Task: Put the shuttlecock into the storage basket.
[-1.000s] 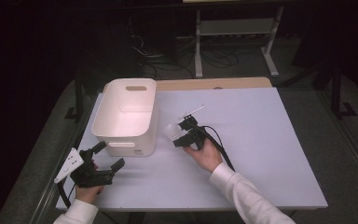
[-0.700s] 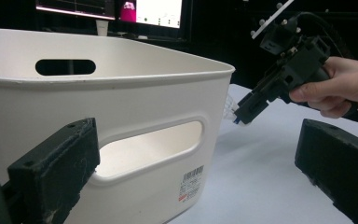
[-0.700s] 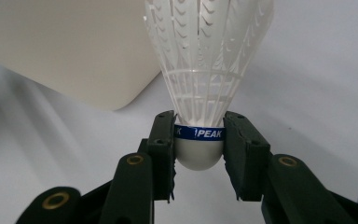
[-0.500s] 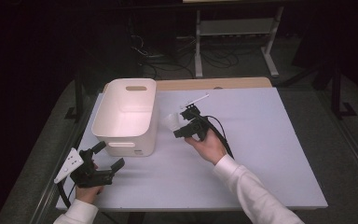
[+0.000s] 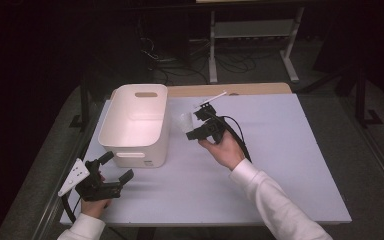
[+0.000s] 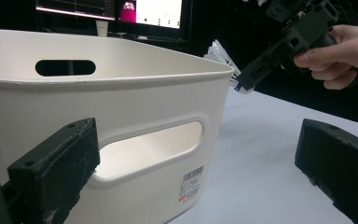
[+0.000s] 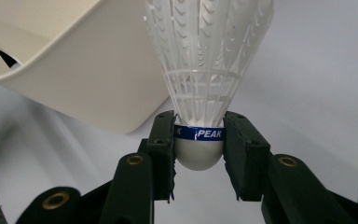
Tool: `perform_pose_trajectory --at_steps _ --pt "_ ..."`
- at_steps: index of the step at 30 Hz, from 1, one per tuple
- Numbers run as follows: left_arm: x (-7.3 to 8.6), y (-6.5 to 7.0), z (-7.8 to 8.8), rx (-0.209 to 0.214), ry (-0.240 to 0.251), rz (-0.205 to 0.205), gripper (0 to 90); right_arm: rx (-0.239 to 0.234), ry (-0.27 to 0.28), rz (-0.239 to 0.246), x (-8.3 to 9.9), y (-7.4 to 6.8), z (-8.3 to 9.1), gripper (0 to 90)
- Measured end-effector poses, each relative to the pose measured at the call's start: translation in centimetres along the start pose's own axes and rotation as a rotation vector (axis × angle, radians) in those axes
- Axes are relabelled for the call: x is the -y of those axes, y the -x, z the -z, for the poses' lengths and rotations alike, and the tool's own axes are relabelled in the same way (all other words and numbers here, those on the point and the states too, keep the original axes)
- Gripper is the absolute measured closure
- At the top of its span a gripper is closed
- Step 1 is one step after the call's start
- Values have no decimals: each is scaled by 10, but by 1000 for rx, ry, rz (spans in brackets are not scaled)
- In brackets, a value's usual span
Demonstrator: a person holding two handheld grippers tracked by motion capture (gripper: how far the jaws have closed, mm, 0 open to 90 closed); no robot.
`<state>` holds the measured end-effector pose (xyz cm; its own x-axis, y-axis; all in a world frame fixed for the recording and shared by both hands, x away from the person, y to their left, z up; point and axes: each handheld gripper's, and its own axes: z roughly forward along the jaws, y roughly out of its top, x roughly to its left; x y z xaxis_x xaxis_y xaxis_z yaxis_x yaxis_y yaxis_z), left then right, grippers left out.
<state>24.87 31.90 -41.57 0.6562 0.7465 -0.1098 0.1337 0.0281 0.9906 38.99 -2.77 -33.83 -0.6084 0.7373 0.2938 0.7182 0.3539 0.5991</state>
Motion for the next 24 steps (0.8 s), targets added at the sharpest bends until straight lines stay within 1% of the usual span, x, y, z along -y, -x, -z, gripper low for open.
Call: perform_pose_trajectory --at_steps 2,4,5,6,7,8,9,10,12,14,15,16,20,22,24 --pt "0 0 0 0 -1 0 0 7 10 -4 -2 -1 2 638" --pt "0 0 0 0 0 -1 0 -7 10 -14 -4 0 4 638" --pt "0 0 0 2 6 1 0 4 16 -5 -5 0 4 638" --pt "0 0 0 2 5 0 0 5 12 -8 -6 0 5 638" --pt "0 0 0 2 5 0 0 1 14 0 -7 1 6 638" --pt "0 0 0 3 5 1 0 -3 8 -25 -8 -1 8 638" --pt "0 0 0 3 4 3 0 2 13 -25 -10 -1 8 638" --pt "0 0 0 3 3 1 0 12 12 -18 -11 0 8 638" --pt "0 0 0 4 11 7 0 9 16 0 -15 0 11 638" --pt "0 0 0 3 11 9 0 7 18 8 -18 0 13 638" --pt "0 0 0 3 5 1 0 5 17 -6 -19 -3 14 637" --pt "0 0 0 3 7 1 0 4 18 -5 -21 -4 15 638" --pt "0 0 0 4 6 1 0 3 23 12 -27 -5 18 638" --pt "0 0 0 4 7 2 0 1 31 15 -30 -5 19 637" --pt "0 -1 0 3 8 -2 0 0 26 16 -33 -6 21 638"
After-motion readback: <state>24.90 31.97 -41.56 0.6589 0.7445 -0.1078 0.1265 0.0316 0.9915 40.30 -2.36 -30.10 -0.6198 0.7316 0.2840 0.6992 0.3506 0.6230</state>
